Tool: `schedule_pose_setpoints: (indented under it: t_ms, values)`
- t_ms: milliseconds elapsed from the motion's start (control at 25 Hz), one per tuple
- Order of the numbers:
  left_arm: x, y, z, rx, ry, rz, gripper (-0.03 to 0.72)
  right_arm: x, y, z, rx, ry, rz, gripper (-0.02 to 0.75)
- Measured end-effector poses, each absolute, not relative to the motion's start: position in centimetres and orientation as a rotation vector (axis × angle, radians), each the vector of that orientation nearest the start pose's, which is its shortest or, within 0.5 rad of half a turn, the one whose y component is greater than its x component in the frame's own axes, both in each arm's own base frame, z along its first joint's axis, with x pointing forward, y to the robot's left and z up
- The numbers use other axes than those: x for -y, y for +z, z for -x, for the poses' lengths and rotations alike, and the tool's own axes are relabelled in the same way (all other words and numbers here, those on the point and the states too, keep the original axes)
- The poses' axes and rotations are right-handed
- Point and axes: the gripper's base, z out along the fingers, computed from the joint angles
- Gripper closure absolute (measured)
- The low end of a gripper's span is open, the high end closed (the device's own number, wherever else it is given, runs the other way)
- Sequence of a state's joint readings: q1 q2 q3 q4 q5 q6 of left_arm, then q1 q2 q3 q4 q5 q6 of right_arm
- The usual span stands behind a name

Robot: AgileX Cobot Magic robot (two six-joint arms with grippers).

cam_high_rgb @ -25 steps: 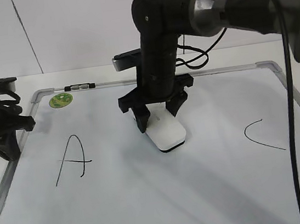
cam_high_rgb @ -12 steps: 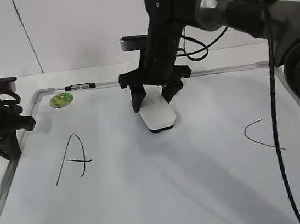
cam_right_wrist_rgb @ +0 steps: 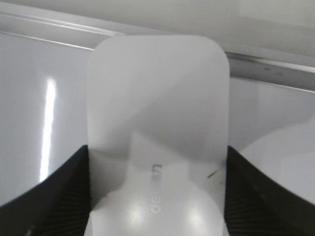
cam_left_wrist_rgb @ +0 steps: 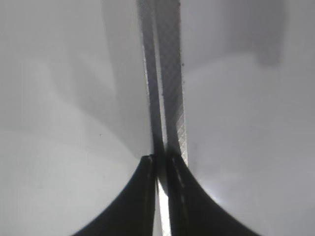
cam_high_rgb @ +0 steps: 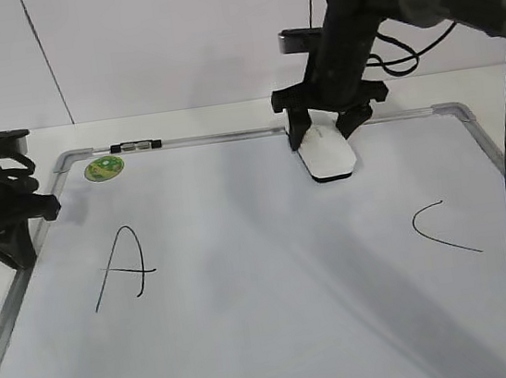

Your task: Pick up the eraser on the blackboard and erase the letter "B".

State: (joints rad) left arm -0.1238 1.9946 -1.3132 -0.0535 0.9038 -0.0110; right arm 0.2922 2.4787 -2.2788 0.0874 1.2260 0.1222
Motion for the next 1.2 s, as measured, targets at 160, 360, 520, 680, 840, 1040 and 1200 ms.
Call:
schedule_pose_setpoints:
  t_ms: [160,360,520,680,840,1040,1200]
  values:
    - [5.1,15.2,-37.5,-3.067,-0.074,-0.125,0.664,-14.6,17.5,-49.5,-2.925,0.185,0.197,0.205]
    - [5.1,15.2,-37.5,-3.065,-0.074,-0.125,0.664,-15.3,17.5,-49.1,-2.924,0.183,0.233,0.205]
    - [5.0,15.2,-37.5,-3.071,-0.072,-0.126,0.664,-17.7,17.4,-48.2,-2.908,0.113,0.349,0.205]
    - [5.0,15.2,-37.4,-3.073,-0.069,-0.129,0.664,-21.7,17.4,-46.5,-2.89,0.114,0.484,0.205]
    - [5.0,15.2,-37.4,-3.073,-0.069,-0.129,0.664,-26.3,17.3,-44.1,-2.876,0.166,0.625,0.205]
    - [5.0,15.2,-37.4,-3.073,-0.069,-0.129,0.664,-28.5,17.3,-42.7,-2.86,0.175,0.706,0.205]
    - [5.0,15.2,-37.5,-3.071,-0.072,-0.127,0.664,-27.8,17.3,-43.2,-2.856,0.134,0.688,0.206]
